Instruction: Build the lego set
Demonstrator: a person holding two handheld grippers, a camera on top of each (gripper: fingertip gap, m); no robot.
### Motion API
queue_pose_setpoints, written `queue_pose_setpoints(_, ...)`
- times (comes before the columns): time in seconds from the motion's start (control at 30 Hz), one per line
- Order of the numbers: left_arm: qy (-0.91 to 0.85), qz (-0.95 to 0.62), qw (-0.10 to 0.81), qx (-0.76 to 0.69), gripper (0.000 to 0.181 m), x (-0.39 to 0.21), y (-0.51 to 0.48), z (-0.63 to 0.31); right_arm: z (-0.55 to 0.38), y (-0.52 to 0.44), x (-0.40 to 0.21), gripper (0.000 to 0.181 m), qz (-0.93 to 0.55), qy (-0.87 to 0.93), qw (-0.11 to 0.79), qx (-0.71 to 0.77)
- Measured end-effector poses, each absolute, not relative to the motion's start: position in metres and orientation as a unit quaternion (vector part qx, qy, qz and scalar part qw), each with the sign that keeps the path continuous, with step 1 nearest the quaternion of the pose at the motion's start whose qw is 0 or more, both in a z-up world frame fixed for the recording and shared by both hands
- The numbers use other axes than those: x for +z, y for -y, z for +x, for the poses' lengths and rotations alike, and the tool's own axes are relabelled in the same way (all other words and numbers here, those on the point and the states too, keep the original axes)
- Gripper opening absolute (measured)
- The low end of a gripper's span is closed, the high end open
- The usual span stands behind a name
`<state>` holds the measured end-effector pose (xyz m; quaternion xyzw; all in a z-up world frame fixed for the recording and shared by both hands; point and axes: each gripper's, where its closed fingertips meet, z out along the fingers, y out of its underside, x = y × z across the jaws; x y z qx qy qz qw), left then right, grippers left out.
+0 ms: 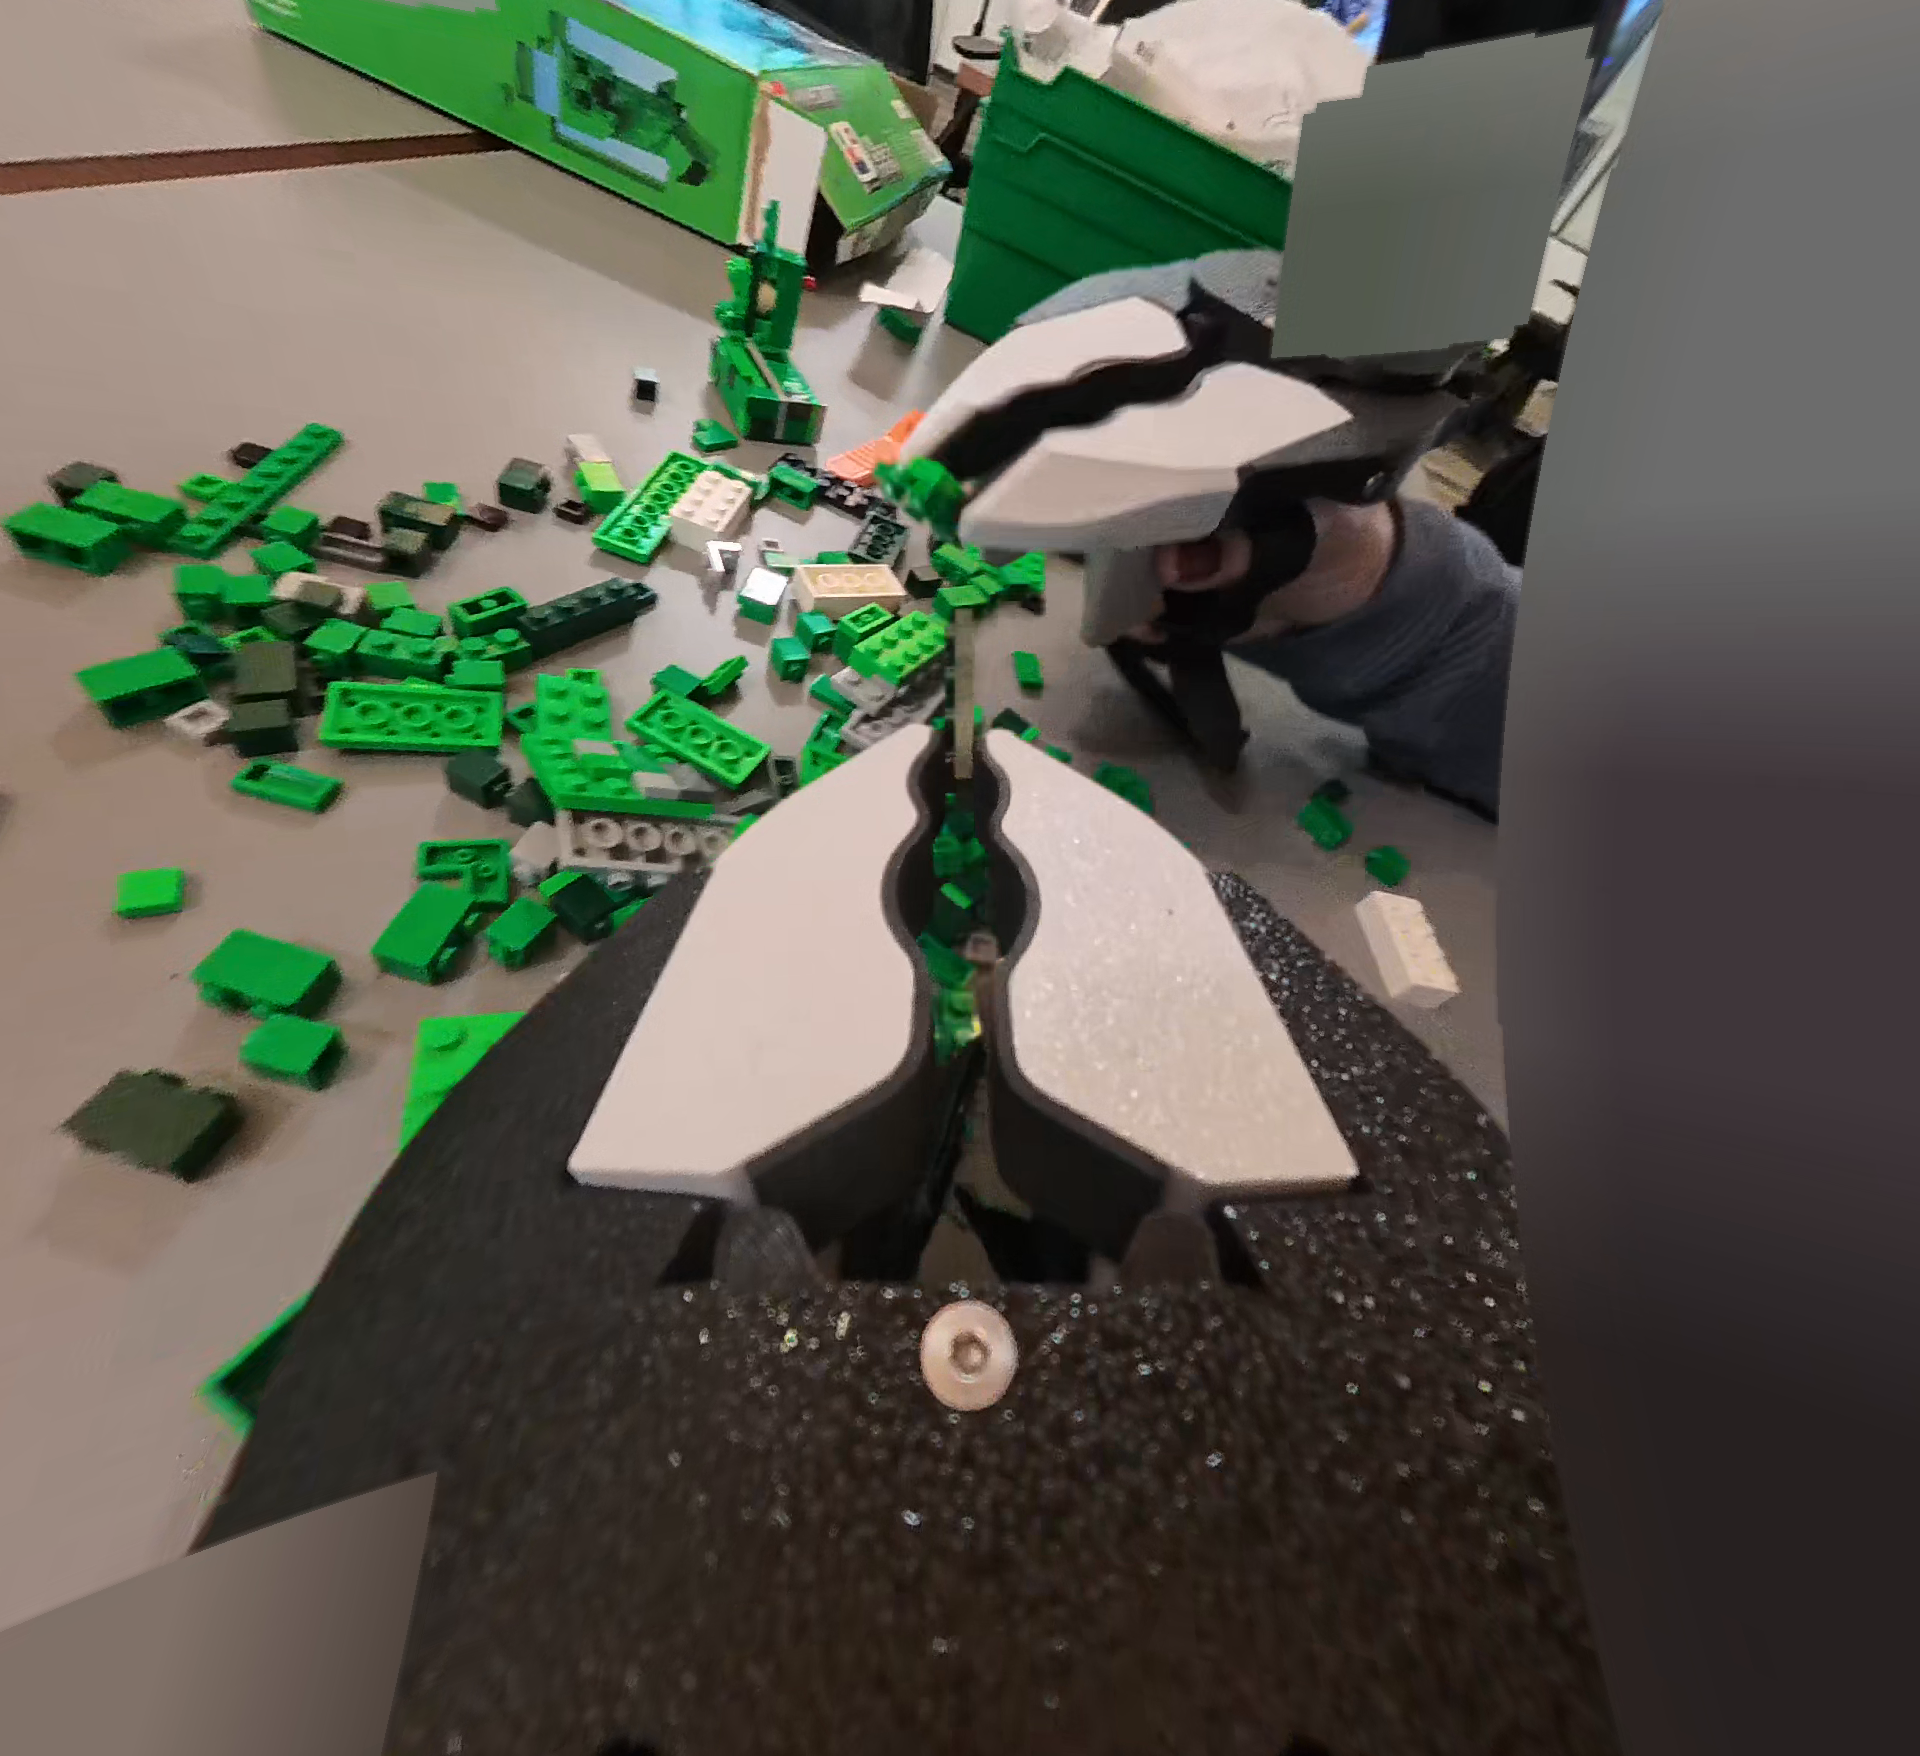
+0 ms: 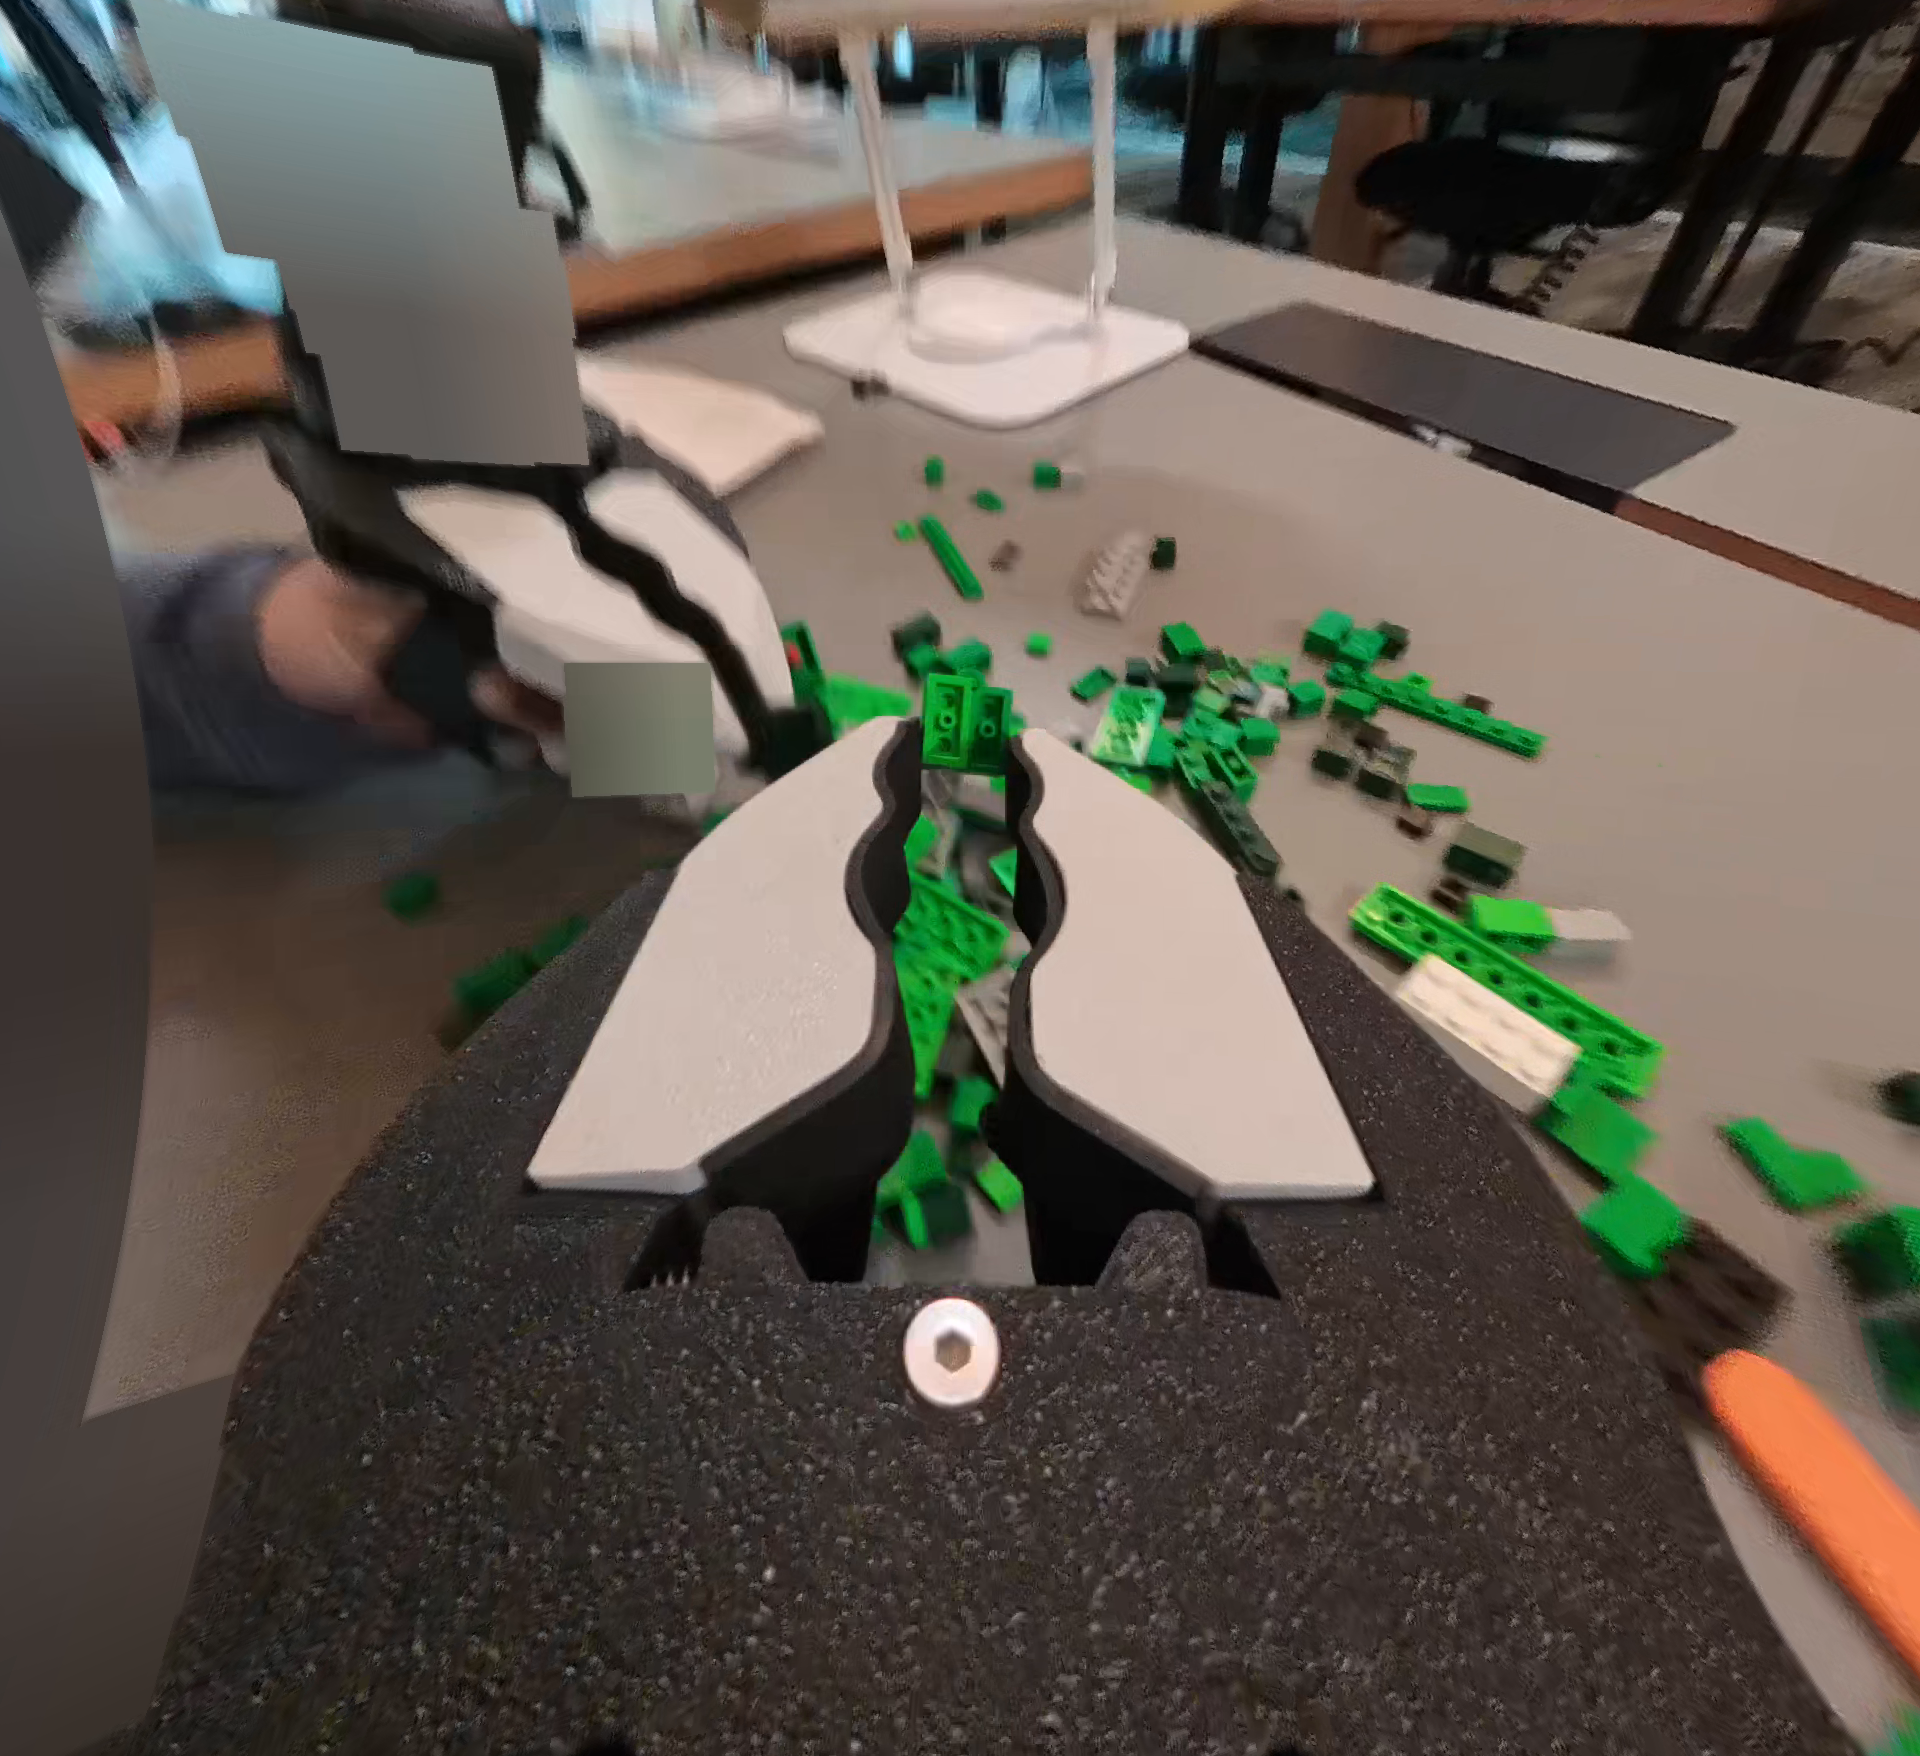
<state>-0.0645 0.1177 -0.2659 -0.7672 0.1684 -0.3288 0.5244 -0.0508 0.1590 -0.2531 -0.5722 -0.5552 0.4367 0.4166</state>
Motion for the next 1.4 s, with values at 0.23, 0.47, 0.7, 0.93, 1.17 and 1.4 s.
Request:
queue_pose_setpoints(0.23,-0.227,-0.789,0.521,-0.236,0.004,-0.278,-0.119,-0.081,-0.044,-0.148,-0.270,0.037,-0.519,0.659,0.398,0.370)
queue_pose_setpoints(0.47,-0.253,-0.828,0.463,-0.189,0.013,-0.300,-0.117,-0.090,-0.032,-0.191,-0.266,0.029,-0.570,0.607,0.455,0.315)
queue_pose_setpoints(0.7,-0.231,-0.823,0.482,-0.193,0.040,-0.295,-0.122,-0.096,-0.039,-0.182,-0.274,0.024,-0.582,0.601,0.418,0.353)
queue_pose_setpoints(0.93,-0.155,-0.795,0.549,-0.206,0.039,-0.273,-0.131,-0.122,-0.080,-0.155,-0.312,0.033,-0.591,0.673,0.311,0.319)
queue_pose_setpoints(1.17,-0.131,-0.783,0.569,-0.215,0.034,-0.267,-0.132,-0.136,-0.101,-0.159,-0.307,0.053,-0.507,0.765,0.258,0.301)
queue_pose_setpoints(1.4,-0.132,-0.779,0.566,-0.234,0.032,-0.264,-0.130,-0.135,-0.104,-0.175,-0.314,0.052,-0.282,0.931,0.188,0.137)
